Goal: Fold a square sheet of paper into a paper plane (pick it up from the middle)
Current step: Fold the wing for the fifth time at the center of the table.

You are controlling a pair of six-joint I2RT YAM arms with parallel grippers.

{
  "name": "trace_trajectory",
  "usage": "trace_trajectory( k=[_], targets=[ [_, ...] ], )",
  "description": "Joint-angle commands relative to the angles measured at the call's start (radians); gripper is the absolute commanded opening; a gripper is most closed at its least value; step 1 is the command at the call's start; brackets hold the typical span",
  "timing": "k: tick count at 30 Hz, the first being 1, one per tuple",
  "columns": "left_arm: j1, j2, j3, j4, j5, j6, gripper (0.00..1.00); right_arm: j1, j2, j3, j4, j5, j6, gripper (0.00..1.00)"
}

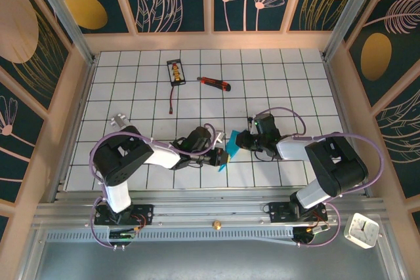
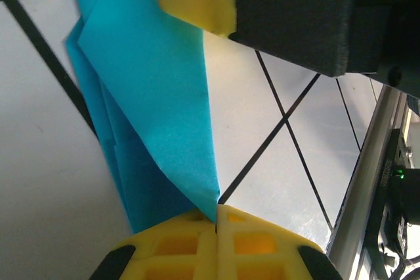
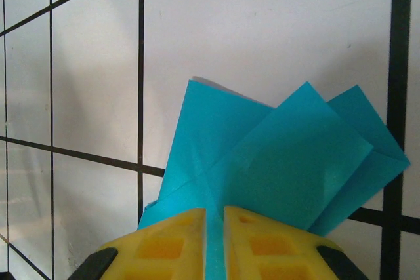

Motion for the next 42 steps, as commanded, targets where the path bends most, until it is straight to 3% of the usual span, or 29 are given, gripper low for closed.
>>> trace_trajectory(
  k=[1, 15, 32, 42],
  targets=[
    [0.006, 0.016, -0.032, 0.049, 0.031, -0.059, 0.01, -0.010, 0.015, -0.038, -0.111, 0.051, -0.013, 0.17],
    [0.025, 0.079, -0.078, 0.079, 0.050, -0.215, 0.00, -0.013, -0.014, -0.018, -0.117, 0.033, -0.025, 0.18],
    [0.027, 0.092, -0.084, 0.037, 0.062, -0.235, 0.00, -0.014, -0.186, -0.039, -0.073, -0.068, -0.020, 0.21],
    [0.028, 0.108, -0.075, 0.013, 0.066, -0.244, 0.00, 0.113, -0.141, -0.084, 0.074, -0.101, 0.072, 0.18]
  ],
)
